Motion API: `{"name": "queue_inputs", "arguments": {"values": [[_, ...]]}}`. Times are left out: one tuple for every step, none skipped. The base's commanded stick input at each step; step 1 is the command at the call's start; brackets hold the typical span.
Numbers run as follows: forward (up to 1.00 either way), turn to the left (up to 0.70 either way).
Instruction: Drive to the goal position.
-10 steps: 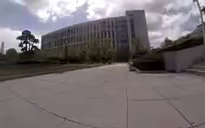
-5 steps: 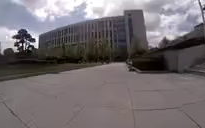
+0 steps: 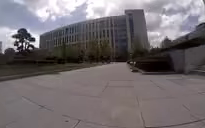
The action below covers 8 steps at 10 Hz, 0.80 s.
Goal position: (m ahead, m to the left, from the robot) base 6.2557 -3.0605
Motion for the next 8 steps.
{"name": "queue_inputs", "arguments": {"values": [[0.70,0.00],[0.70,0.00],[0.70,0.00],[0.70,0.00],[0.70,0.00],[0.70,0.00],[0.70,0.00],[0.70,0.00]]}}
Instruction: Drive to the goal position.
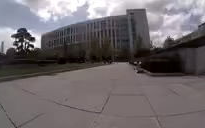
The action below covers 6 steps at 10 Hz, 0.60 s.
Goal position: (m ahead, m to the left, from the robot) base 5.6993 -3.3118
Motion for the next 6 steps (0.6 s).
{"name": "queue_inputs", "arguments": {"values": [[0.70,0.00],[0.70,0.00],[0.70,-0.05],[0.70,-0.26],[0.70,-0.34],[0.70,-0.34]]}}
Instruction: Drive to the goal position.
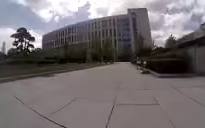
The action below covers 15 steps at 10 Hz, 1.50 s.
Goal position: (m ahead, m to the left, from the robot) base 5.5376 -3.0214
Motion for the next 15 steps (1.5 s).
{"name": "queue_inputs", "arguments": {"values": [[0.70,-0.34],[0.70,-0.32],[0.70,-0.16],[0.70,0.00],[0.70,0.00],[0.70,0.00],[0.70,0.00],[0.70,0.00],[0.70,0.00],[0.70,0.00],[0.70,0.00],[0.70,0.00],[0.70,0.00],[0.70,0.00],[0.70,0.00]]}}
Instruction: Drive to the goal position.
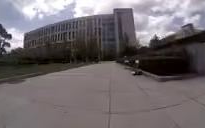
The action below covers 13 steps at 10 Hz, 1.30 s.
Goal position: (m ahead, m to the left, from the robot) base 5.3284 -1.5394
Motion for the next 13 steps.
{"name": "queue_inputs", "arguments": {"values": [[0.70,0.00],[0.70,0.00],[0.70,0.00],[0.70,0.00],[0.70,0.00],[0.70,0.00],[0.70,0.00],[0.70,0.00],[0.70,0.00],[0.70,0.00],[0.70,0.00],[0.70,0.00],[0.70,0.00]]}}
